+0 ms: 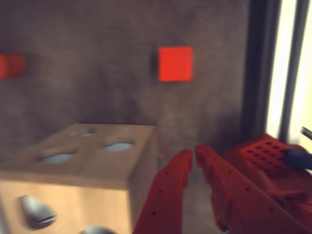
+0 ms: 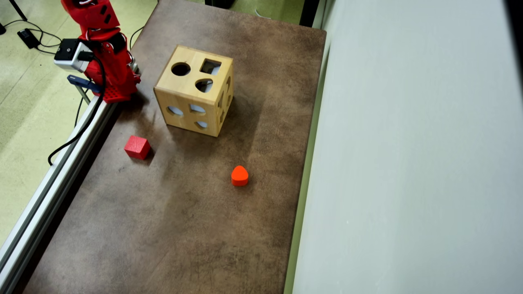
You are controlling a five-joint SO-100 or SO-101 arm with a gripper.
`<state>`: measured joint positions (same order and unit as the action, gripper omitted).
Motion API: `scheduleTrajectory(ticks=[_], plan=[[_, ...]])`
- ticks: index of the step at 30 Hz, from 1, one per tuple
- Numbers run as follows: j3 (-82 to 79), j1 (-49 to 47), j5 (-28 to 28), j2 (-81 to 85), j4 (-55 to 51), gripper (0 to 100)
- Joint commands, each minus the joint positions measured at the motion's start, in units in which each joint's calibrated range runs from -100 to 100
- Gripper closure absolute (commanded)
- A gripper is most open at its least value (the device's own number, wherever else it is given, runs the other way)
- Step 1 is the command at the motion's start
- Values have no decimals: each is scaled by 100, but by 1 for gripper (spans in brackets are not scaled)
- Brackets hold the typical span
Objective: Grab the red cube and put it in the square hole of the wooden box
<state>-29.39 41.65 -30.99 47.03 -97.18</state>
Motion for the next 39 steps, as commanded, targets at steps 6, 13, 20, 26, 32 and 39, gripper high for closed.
scheduleTrajectory(ticks=[6, 13, 20, 26, 32, 39], plan=[[-1435, 449, -449, 74, 530, 98], [-2526, 449, -454, -3, 2098, 98], [-3447, 449, -454, -11, 3224, 98], [-3465, 449, -410, -580, 3835, 98], [-3179, 449, -405, -1463, 4189, 98], [-3063, 367, -400, -1990, 4245, 98]])
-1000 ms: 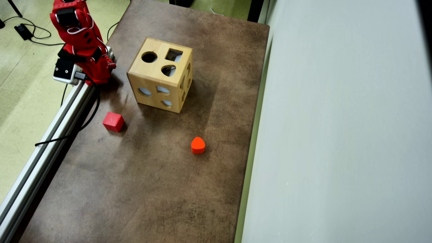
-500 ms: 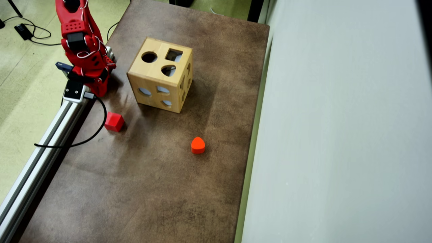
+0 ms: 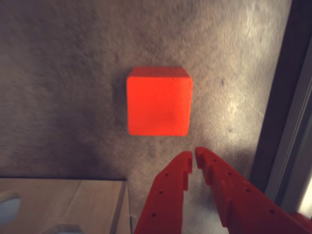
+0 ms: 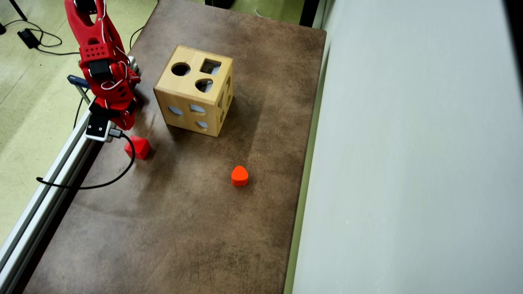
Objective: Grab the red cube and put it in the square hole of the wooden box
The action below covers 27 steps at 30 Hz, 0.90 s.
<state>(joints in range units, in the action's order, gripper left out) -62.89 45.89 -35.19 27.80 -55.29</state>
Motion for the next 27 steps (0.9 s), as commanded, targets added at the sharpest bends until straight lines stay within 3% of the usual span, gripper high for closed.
scheduleTrajectory(ticks=[1, 19, 27], plan=[[287, -57, 20, -7, 56, 98], [269, -64, 20, -58, 273, 98], [323, -190, 337, -66, 571, 98]])
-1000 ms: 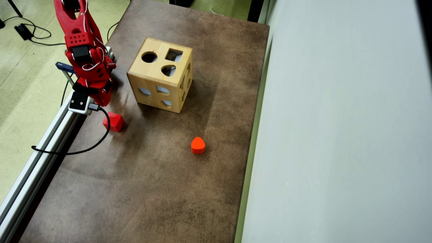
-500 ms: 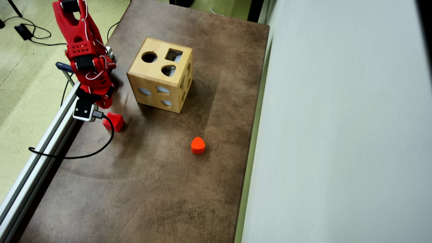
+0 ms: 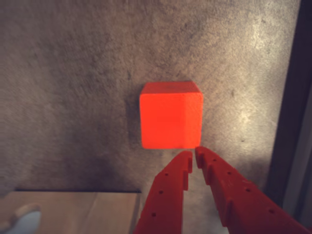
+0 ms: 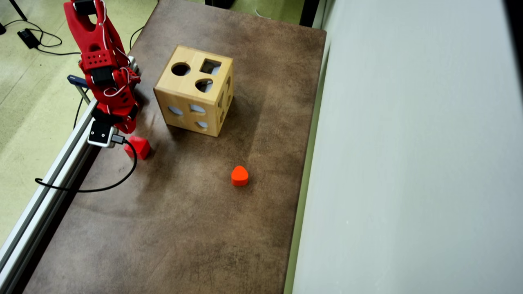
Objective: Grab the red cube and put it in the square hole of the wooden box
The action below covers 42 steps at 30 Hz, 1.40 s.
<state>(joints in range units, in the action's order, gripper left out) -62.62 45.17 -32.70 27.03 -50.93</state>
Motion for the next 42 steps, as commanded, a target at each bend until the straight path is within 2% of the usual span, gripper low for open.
scheduleTrajectory(ticks=[1, 7, 22, 25, 33, 42], plan=[[296, -148, 93, 10, 167, 98], [233, -230, 332, 1, 473, 98], [206, -148, 420, 1, 392, 97], [197, -141, 537, -7, 376, 92], [144, 290, 498, -330, 320, 68], [528, 439, 488, -1722, 288, 65]])
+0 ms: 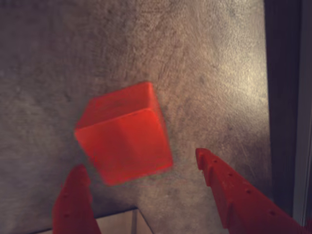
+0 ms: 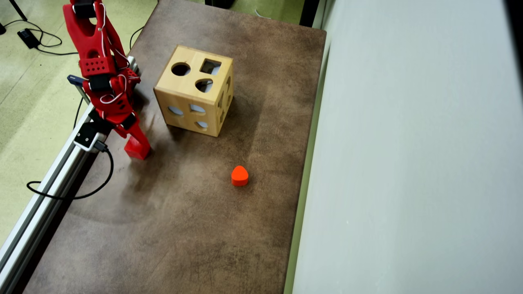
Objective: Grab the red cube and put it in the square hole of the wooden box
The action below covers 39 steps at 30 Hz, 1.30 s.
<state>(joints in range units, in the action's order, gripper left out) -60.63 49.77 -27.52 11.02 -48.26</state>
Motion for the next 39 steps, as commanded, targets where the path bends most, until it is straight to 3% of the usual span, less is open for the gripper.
scheduleTrajectory(ticks=[1, 39], plan=[[348, -36, -24, -146, 38, 65], [866, -14, -20, -698, 62, 65]])
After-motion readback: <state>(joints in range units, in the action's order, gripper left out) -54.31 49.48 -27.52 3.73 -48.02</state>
